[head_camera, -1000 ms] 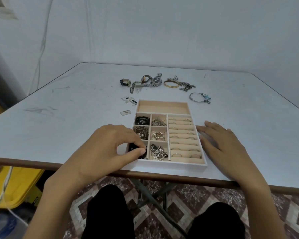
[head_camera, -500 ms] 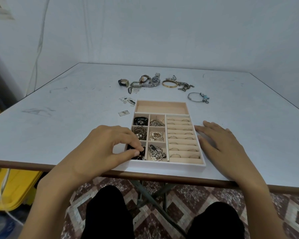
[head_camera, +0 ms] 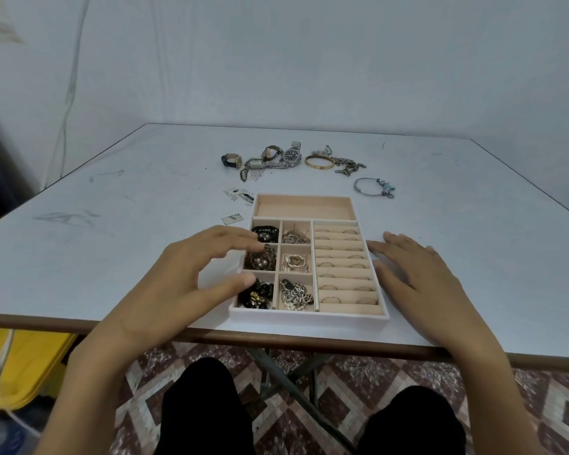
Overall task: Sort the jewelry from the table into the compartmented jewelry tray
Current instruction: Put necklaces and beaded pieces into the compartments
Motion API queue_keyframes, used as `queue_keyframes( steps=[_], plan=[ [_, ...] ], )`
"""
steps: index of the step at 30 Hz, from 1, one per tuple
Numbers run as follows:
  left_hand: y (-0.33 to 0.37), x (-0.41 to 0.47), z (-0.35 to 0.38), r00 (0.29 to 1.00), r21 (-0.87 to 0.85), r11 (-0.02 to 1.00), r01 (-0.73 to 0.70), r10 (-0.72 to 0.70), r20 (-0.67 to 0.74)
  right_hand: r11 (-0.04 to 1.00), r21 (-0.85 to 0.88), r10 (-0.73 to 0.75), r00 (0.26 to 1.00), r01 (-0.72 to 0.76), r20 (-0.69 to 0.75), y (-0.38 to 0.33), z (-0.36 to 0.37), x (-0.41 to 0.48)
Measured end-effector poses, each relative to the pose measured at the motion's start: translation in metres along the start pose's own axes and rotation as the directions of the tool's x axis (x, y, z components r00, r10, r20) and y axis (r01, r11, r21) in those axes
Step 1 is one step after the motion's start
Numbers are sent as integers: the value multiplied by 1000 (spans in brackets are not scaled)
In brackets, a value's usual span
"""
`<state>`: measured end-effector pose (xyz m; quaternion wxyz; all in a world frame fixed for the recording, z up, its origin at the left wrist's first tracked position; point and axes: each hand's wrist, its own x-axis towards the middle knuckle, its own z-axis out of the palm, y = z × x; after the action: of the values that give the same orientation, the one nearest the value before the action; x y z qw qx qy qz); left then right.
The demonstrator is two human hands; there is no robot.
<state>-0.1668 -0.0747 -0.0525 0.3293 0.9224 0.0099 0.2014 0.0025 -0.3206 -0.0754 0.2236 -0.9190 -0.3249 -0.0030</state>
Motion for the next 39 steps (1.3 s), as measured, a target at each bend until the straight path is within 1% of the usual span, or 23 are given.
queue_keyframes(
  steps=[2,4,6,8,9,15,18,20,22,24,26,28,31,35,37,39],
  plan=[
    [-8,0,4,995,42,995,93,-93,15,1000,4,-1,1000,1,0,0,0,0],
    [-19,1,9,976,66,975,211,-214,29,1000,3,-4,1000,4,-1,0,0,0],
    [-32,5,12,958,151,950,272,-283,54,1000,5,-9,1000,9,-1,1,0,0],
    [-44,10,13,952,299,923,243,-285,107,1000,2,-11,1000,11,-1,1,1,0],
    [-47,14,13,948,342,912,226,-287,137,1000,-2,-12,1000,12,0,1,1,1],
    [-60,50,9,900,498,852,160,-333,281,1000,13,-5,999,4,41,2,-1,5],
    [-72,73,9,866,566,814,135,-374,332,1000,25,-13,993,10,118,3,-5,9],
    [-79,92,11,860,565,813,139,-382,337,1000,29,-11,983,6,184,3,-10,15],
    [-82,110,13,880,508,843,175,-366,303,999,32,2,972,-10,235,2,-19,24],
    [-82,125,15,928,404,888,219,-317,195,999,39,18,968,-29,250,-1,-30,35],
    [-82,139,18,955,359,902,239,-285,80,999,-5,38,969,-38,243,-4,-41,50],
    [-83,152,22,956,375,892,253,-290,44,998,-16,70,974,-68,218,-9,-51,69],
    [-83,170,23,957,352,897,269,-289,6,996,20,86,986,-89,143,-12,-54,111],
    [-84,195,19,946,337,884,324,-314,-86,987,-57,152,988,-151,21,-6,-36,172],
    [-80,207,20,932,381,851,361,-347,-108,978,-107,178,984,-178,-8,-3,-24,192],
    [-73,219,25,938,451,826,338,-337,-86,973,-151,175,984,-177,-29,1,-11,206]
  ],
)
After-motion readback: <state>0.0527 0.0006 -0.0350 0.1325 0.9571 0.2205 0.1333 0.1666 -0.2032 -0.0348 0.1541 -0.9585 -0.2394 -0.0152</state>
